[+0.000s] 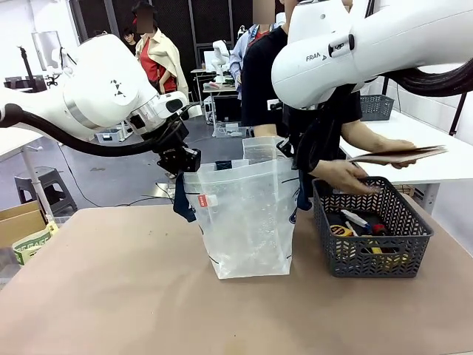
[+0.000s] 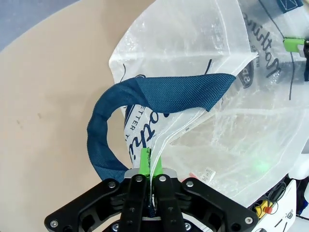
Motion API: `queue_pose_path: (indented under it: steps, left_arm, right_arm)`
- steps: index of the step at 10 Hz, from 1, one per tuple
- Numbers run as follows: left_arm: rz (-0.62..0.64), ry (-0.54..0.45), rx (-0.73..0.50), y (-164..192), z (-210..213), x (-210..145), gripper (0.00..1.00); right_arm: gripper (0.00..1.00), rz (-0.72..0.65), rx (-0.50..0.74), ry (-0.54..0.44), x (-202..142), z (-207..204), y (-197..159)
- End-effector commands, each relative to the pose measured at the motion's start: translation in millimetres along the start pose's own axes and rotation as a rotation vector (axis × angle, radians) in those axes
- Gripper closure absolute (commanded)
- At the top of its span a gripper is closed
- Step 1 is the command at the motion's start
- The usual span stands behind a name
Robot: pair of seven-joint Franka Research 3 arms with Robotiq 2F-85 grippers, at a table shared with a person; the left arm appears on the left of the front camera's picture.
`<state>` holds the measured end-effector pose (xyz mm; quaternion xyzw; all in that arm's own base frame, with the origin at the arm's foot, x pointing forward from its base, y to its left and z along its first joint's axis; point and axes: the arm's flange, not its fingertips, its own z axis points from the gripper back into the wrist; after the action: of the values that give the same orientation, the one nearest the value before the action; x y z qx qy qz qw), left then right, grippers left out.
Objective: Transfer purchased items from the store into the shopping bag.
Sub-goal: Move the Reusable shopping bag to the right side of the table.
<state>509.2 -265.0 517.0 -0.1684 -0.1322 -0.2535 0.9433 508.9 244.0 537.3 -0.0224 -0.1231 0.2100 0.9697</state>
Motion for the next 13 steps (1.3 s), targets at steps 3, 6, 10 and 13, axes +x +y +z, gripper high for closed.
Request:
queue_pose_path:
  steps: [3, 6, 10, 13]
  left_arm:
    - [0.014, -0.011, 0.010, -1, -1, -3, 1.00]
    - [0.014, -0.011, 0.010, -1, -1, -3, 1.00]
    - [0.052, -0.081, -0.052, 7, 6, 1, 1.00]
    - [0.154, -0.189, -0.022, 9, 12, -3, 1.00]
  right_arm:
    - [1.00, -0.006, -0.001, 0.005, 0, 0, -2]
    - [1.00, -0.006, -0.001, 0.005, 0, 0, -2]
    - [1.00, -0.006, -0.001, 0.005, 0, 0, -2]
    - [1.00, -0.006, -0.001, 0.005, 0, 0, -2]
